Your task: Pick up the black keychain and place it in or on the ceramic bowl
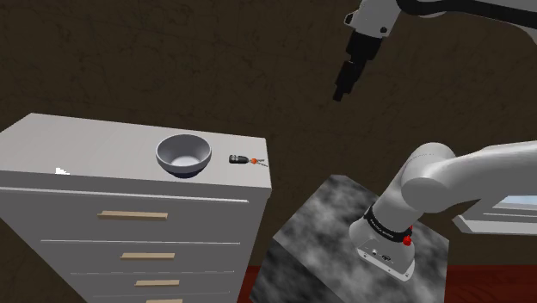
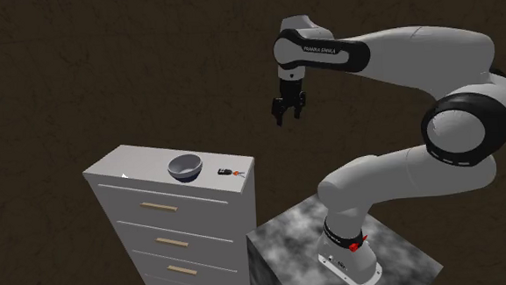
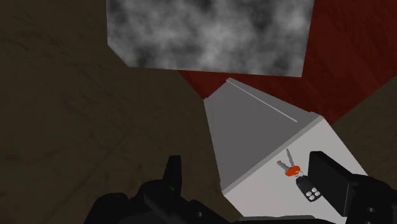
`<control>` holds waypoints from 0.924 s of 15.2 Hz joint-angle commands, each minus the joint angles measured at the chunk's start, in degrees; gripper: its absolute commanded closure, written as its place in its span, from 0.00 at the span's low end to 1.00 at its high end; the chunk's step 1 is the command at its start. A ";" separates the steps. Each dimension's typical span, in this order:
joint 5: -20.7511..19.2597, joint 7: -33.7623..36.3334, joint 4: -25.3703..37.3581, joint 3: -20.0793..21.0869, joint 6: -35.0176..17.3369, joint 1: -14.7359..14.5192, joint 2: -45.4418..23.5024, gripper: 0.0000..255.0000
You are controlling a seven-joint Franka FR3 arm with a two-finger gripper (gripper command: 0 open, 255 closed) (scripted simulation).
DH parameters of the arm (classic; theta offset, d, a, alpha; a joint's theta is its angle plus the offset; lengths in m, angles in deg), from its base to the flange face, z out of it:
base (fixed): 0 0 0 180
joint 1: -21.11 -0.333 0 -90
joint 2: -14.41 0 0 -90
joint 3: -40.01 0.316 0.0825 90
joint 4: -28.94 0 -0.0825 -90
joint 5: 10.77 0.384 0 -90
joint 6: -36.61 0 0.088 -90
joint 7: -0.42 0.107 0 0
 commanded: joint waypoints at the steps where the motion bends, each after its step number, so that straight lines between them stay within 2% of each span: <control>1: 0.00 0.00 0.00 0.00 0.00 0.00 0.00 0.00; 8: 1.94 -0.88 -5.43 3.72 -13.99 -3.62 -7.08 0.00; 14: 2.96 -1.49 -7.35 7.16 -26.04 -6.40 -15.91 0.00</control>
